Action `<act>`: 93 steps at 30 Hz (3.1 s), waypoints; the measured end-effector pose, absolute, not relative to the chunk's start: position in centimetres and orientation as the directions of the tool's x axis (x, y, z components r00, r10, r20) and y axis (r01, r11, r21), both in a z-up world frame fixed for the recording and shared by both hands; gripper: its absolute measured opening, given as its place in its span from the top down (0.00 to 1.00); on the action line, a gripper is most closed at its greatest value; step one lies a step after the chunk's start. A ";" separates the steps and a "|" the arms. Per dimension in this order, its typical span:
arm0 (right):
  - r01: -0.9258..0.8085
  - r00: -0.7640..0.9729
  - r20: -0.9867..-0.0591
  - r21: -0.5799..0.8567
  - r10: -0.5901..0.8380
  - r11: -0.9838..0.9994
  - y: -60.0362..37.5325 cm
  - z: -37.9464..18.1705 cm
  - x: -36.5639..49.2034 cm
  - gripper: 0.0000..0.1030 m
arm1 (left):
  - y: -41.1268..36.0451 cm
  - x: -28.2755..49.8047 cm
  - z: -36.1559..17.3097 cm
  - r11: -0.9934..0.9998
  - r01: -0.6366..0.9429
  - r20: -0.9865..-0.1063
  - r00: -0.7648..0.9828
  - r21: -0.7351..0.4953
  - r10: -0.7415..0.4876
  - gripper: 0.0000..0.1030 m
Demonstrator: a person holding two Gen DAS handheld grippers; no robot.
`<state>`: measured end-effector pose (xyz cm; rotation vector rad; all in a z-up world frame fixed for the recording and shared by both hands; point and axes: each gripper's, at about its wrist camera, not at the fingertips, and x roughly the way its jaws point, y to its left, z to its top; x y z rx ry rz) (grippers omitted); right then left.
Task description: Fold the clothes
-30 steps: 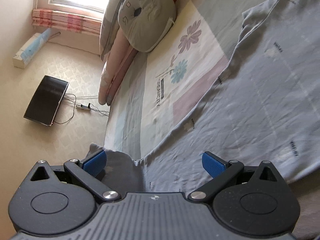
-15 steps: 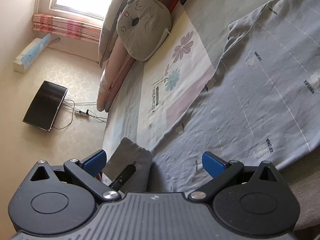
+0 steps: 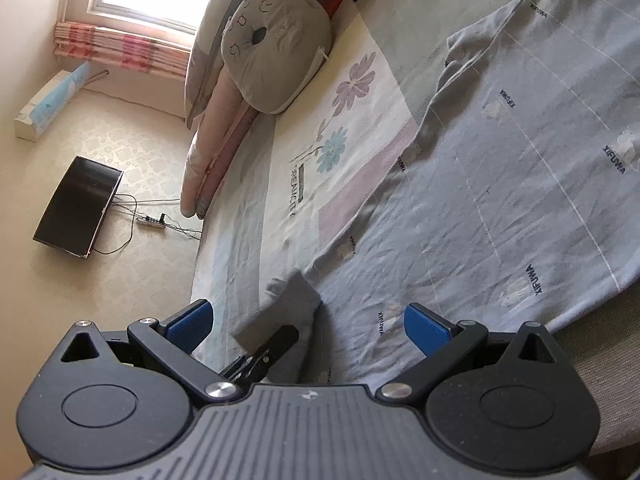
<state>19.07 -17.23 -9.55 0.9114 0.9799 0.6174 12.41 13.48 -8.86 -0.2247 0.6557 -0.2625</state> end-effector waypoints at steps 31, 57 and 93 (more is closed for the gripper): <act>-0.516 0.242 -0.480 0.672 0.843 0.531 -7.4 -7.8 18.6 0.00 | 21.8 16.7 -9.9 0.967 0.033 -0.682 0.703 -0.252 -0.202 0.32; -0.614 0.228 -0.518 0.580 0.824 0.535 -5.9 -9.1 17.6 0.00 | 20.0 9.9 -8.0 0.968 0.049 -0.715 0.665 -0.246 -0.215 0.16; -0.358 0.714 -0.634 0.034 0.297 0.933 -20.5 -12.7 15.0 0.00 | 7.8 13.1 -9.9 0.987 0.139 -0.716 0.681 -0.075 -0.151 0.07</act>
